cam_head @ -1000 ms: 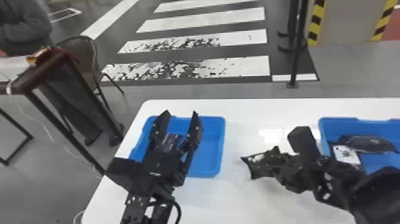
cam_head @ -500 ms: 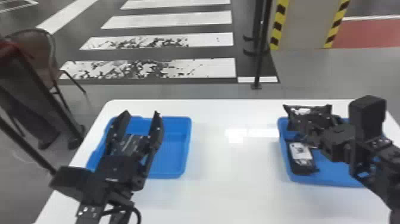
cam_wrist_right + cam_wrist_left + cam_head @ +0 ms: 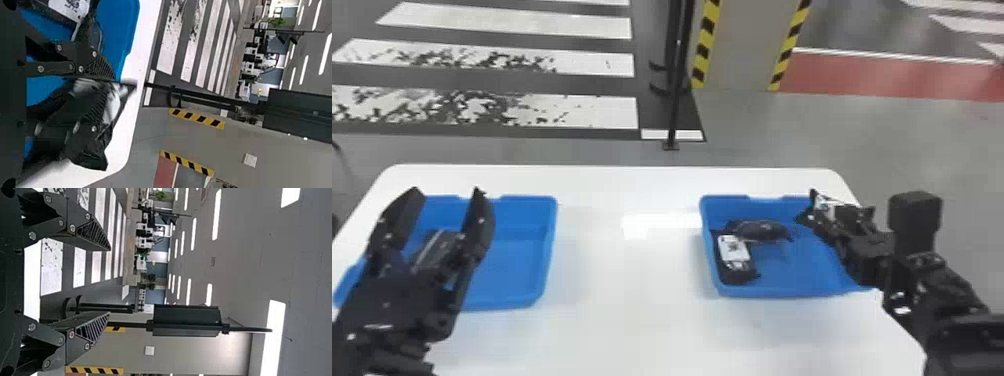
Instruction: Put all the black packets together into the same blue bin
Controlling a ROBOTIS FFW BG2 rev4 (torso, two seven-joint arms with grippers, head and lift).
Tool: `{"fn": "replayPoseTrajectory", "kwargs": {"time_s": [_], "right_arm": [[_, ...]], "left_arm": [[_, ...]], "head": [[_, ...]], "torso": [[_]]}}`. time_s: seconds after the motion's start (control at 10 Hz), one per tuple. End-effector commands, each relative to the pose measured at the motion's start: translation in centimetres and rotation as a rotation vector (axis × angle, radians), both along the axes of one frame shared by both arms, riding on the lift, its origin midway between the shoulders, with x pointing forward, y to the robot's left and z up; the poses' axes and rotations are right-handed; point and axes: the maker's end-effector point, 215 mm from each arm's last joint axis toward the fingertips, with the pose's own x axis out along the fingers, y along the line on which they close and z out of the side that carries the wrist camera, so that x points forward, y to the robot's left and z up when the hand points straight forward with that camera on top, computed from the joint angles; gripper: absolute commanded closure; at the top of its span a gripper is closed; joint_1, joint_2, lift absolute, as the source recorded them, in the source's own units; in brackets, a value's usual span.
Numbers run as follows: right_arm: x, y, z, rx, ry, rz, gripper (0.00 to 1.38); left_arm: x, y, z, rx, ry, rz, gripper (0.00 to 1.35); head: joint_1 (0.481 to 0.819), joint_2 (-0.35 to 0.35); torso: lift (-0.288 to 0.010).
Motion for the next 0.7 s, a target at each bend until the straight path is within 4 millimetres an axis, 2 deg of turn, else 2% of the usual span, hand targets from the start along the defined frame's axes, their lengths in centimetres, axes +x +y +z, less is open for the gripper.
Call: {"fn": "replayPoseTrajectory", "kwargs": {"time_s": [0.0, 0.1, 0.3, 0.4, 0.6], "right_arm": [[-1.4, 0.3, 0.6, 0.017, -0.024, 0.006, 0.21], [-2.7, 1.4, 1.8, 0.025, -0.062, 0.018, 0.05], [-5.7, 5.2, 5.4, 0.078, -0.139, 0.079, 0.16], [-7.4, 8.3, 7.0, 0.123, -0.168, 0.131, 0.16], [-10.4, 13.0, 8.6, 0.203, -0.167, 0.220, 0.16]], "left_arm": [[0.1, 0.2, 0.0, 0.000, 0.000, 0.005, 0.50], [0.2, 0.5, 0.0, 0.002, 0.002, 0.010, 0.50], [0.8, 0.6, -0.9, 0.007, 0.038, 0.005, 0.50], [1.5, 1.1, -1.8, 0.017, 0.076, 0.000, 0.50], [3.0, 1.7, -4.9, 0.045, 0.197, -0.024, 0.50]], "head": [[0.695, -0.168], [0.695, -0.173], [0.695, -0.151], [0.695, -0.127], [0.695, -0.067]], "torso": [[-0.110], [-0.110], [-0.110], [-0.110], [-0.110]]}}
